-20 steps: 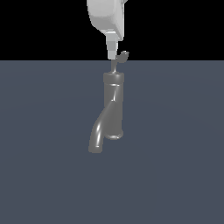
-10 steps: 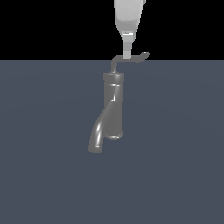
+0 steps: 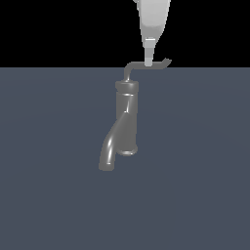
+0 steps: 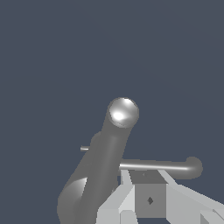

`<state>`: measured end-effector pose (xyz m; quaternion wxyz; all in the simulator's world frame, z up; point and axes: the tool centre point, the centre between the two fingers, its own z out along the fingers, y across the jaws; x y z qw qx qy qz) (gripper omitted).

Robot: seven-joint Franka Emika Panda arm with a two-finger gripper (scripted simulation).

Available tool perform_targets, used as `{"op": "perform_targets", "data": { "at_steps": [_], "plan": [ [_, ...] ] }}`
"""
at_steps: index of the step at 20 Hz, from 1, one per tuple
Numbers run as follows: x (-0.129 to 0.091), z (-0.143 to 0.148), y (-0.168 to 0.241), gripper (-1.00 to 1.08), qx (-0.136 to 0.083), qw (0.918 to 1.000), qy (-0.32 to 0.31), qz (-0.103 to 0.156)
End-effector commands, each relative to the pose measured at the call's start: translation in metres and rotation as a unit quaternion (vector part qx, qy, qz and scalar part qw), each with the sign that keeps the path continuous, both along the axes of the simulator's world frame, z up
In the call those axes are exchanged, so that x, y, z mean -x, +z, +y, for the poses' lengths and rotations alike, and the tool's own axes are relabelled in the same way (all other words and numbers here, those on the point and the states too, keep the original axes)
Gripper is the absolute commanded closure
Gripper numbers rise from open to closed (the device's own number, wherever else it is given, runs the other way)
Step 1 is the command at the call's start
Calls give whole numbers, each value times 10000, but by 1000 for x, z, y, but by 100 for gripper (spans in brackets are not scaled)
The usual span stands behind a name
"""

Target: Turn on the faucet by rotating a designated handle.

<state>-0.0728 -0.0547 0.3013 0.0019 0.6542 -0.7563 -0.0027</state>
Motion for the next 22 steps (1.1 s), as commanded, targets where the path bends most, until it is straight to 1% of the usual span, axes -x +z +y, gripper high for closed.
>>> {"op": "perform_targets", "data": {
  "at_steps": [1,19,22],
  "plan": [
    [-10,-7,0,108,2,10000,-43,-28],
    [-64,-45,0,108,8,9997,-251,-31],
    [-69,-49,0,108,9,9996,-273,-31]
  ]
}}
